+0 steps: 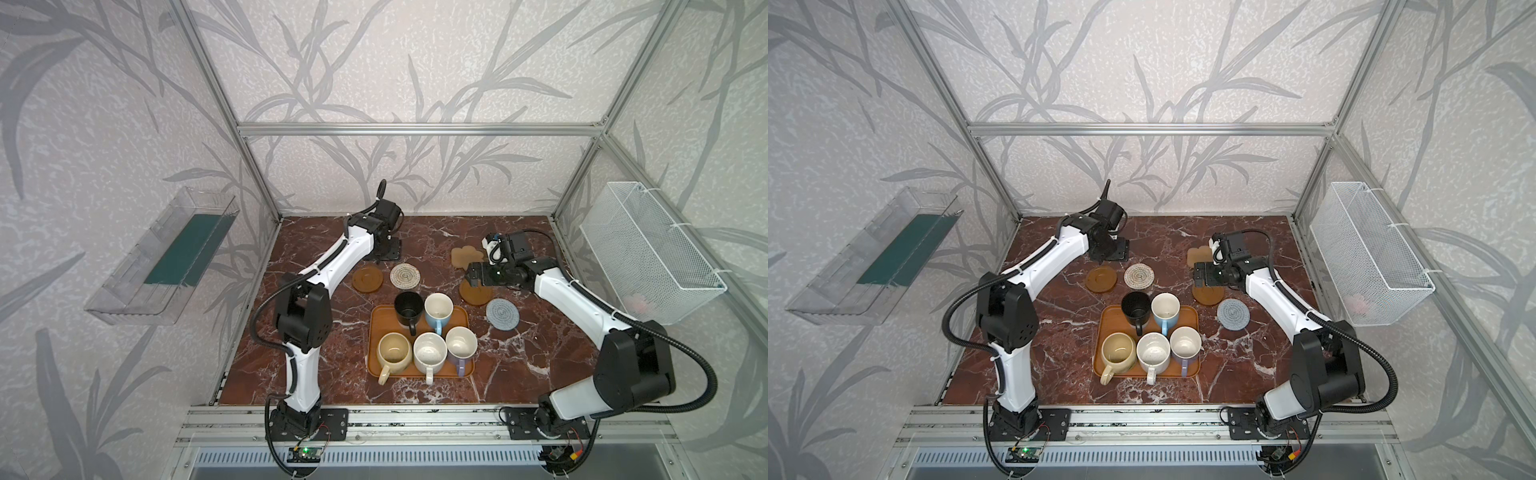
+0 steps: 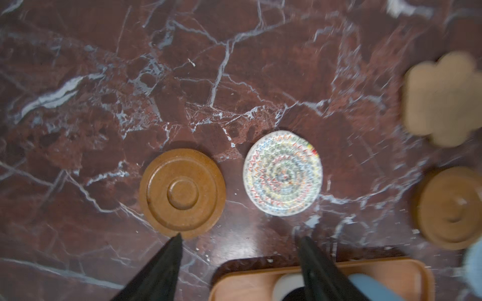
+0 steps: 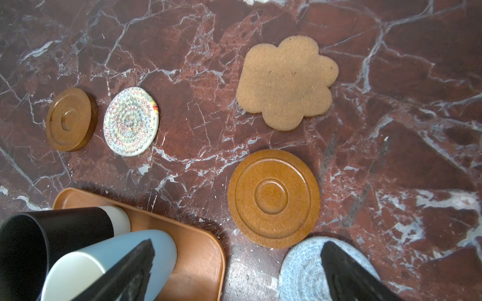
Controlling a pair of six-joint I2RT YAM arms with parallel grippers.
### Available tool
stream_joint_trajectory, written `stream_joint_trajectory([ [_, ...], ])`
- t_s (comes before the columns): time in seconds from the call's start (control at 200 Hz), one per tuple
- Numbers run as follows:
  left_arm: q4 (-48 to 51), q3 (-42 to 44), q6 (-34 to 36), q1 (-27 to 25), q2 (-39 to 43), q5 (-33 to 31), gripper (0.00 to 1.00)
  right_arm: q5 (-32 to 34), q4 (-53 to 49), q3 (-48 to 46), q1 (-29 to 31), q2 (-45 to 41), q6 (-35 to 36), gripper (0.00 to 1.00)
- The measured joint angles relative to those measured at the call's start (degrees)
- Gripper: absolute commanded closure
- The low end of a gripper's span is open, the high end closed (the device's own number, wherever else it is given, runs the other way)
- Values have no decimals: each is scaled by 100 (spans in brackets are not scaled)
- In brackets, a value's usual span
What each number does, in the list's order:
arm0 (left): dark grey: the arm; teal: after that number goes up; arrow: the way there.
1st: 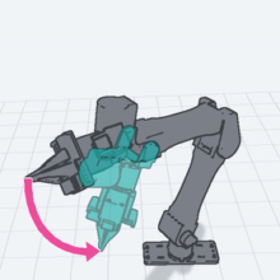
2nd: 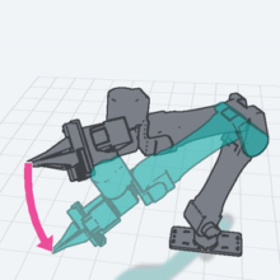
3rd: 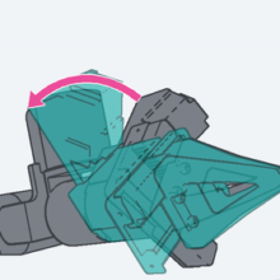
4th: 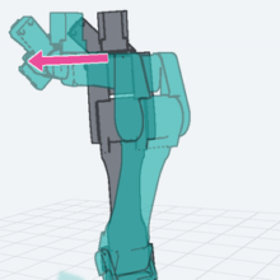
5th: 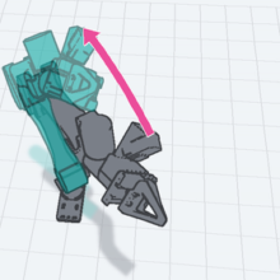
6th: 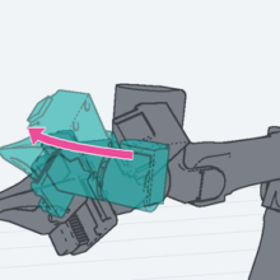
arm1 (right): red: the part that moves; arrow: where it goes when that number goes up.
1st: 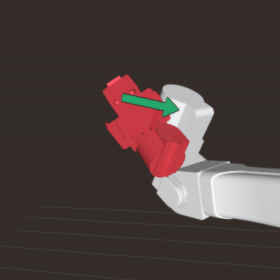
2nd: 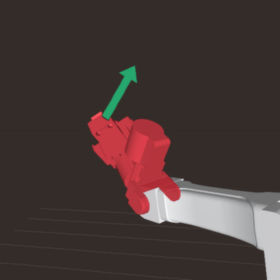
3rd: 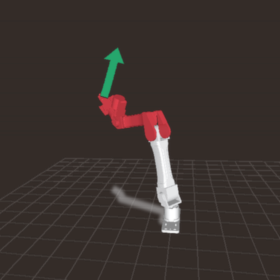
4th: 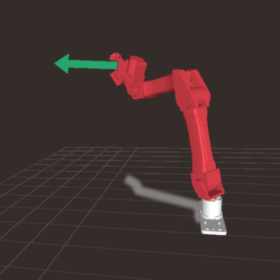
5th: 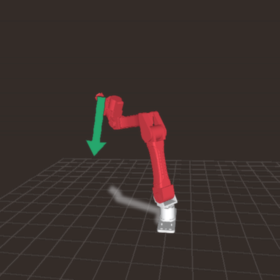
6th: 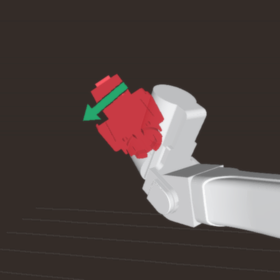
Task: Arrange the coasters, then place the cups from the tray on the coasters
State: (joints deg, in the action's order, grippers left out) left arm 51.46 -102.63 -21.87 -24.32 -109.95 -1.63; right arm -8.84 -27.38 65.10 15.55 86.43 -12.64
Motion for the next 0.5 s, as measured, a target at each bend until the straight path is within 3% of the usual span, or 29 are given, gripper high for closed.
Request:
stream_joint_trajectory([
  [0.055,-127,262,-107,42,374,111,1,28,7,140,-24,85,0,1],
  [0.34,-1388,2590,-520,380,2463,1231,1,37,-44,1051,-210,1097,57,0],
  [0.5,-1963,3821,-896,387,3554,1508,1,-39,-168,1690,-409,1869,122,3],
])
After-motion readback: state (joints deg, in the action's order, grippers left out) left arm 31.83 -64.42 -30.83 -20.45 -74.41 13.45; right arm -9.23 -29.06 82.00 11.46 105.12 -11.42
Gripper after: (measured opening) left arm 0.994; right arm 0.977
